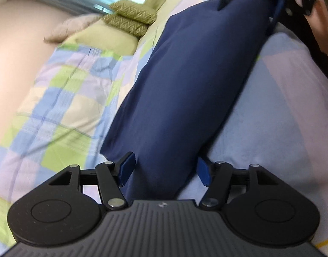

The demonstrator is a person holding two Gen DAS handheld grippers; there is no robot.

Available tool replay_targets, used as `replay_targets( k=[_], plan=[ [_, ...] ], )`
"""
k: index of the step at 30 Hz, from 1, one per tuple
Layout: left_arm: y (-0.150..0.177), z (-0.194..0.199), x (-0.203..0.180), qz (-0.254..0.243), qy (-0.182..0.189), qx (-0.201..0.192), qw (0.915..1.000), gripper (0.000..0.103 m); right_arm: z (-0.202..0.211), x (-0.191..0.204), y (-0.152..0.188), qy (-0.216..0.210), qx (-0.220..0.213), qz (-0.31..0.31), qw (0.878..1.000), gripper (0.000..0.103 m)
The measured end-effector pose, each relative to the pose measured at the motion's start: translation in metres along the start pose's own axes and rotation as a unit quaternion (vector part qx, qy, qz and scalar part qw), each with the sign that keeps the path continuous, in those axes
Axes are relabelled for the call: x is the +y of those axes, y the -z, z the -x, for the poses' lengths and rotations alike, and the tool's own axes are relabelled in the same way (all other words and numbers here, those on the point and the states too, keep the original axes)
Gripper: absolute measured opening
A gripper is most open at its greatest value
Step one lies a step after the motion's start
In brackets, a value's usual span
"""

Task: Fold clothes
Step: 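Lift the folded shirt off the sheet with both grippers, holding it stretched between them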

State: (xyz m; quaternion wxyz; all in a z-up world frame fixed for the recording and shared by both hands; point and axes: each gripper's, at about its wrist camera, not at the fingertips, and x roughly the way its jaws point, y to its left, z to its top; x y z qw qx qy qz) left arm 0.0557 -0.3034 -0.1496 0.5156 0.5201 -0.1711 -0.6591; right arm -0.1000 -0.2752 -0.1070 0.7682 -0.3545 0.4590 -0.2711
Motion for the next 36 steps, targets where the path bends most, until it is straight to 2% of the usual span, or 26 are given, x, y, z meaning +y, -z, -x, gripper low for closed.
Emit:
replay_targets(
  k=[2,4,7,35,36],
  plan=[
    [-0.004,-0.003,0.012,0.049,0.026,0.024,0.9982,0.062,0.000,-0.003,-0.002,-0.008,-0.002,-0.015,1.000,0.061],
    [-0.006,-0.004,0.018,0.068,0.037,0.037,0.9963,0.063,0.001,-0.012,-0.002,-0.021,-0.007,-0.044,0.999,0.060],
    [-0.010,-0.004,0.018,0.067,0.040,0.046,0.9959,0.063,0.001,-0.017,-0.001,-0.028,-0.008,-0.059,0.998,0.060],
    [-0.018,-0.007,0.022,0.051,0.049,0.063,0.9955,0.063,-0.005,-0.014,-0.006,-0.030,-0.013,-0.051,0.998,0.063],
    [-0.018,-0.008,0.022,0.051,0.049,0.063,0.9955,0.063,0.003,-0.017,0.007,-0.035,-0.019,-0.046,0.998,0.063]
  ],
)
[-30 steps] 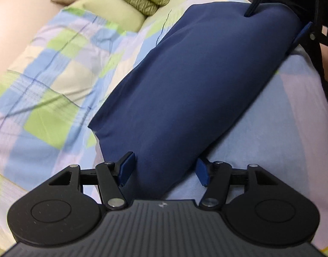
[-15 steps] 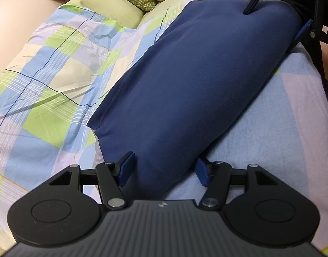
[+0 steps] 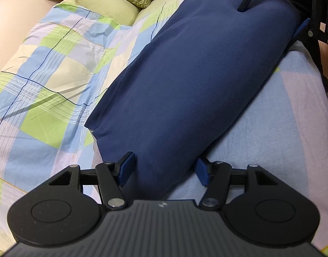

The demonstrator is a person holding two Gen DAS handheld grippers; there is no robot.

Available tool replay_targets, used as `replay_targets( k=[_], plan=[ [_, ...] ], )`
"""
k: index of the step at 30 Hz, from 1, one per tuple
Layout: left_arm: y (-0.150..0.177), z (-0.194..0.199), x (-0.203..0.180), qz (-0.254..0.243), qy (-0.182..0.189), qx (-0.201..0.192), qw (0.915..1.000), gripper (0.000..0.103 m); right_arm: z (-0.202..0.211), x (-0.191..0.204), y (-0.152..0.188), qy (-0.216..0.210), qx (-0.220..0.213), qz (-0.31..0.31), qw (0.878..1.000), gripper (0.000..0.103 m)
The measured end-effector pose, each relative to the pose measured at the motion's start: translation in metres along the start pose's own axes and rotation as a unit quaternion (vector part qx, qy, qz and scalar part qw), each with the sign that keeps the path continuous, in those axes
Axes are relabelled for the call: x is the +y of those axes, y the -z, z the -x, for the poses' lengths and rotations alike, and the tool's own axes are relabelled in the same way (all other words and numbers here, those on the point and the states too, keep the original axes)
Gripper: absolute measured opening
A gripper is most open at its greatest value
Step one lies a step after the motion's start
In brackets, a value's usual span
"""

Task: Fold clothes
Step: 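Lift the folded shirt off the sheet with both grippers, holding it stretched between them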

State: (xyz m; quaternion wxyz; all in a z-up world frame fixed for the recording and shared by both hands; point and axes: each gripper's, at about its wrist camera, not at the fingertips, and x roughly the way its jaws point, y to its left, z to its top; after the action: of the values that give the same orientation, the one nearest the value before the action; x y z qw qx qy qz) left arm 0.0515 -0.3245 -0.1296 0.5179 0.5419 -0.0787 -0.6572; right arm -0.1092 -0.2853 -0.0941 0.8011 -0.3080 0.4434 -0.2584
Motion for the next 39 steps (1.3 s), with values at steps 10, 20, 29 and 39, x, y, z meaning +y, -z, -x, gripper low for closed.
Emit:
replay_targets(
  k=[10,20,29,39],
  plan=[
    [-0.002,-0.004,0.002,-0.011,0.005,0.005,0.9999,0.063,-0.010,-0.006,-0.016,0.001,0.000,-0.001,1.000,0.064],
    [0.002,-0.006,-0.011,-0.111,-0.013,-0.018,0.9936,0.064,-0.026,-0.003,-0.027,0.033,-0.015,0.065,0.997,0.063],
    [0.012,-0.006,-0.028,-0.233,-0.042,-0.058,0.9698,0.055,-0.040,-0.007,-0.033,0.044,-0.021,0.084,0.995,0.056],
    [0.021,-0.011,-0.045,-0.295,-0.090,-0.067,0.9490,0.044,-0.051,-0.016,-0.043,0.060,-0.025,0.082,0.995,0.050]
  ],
)
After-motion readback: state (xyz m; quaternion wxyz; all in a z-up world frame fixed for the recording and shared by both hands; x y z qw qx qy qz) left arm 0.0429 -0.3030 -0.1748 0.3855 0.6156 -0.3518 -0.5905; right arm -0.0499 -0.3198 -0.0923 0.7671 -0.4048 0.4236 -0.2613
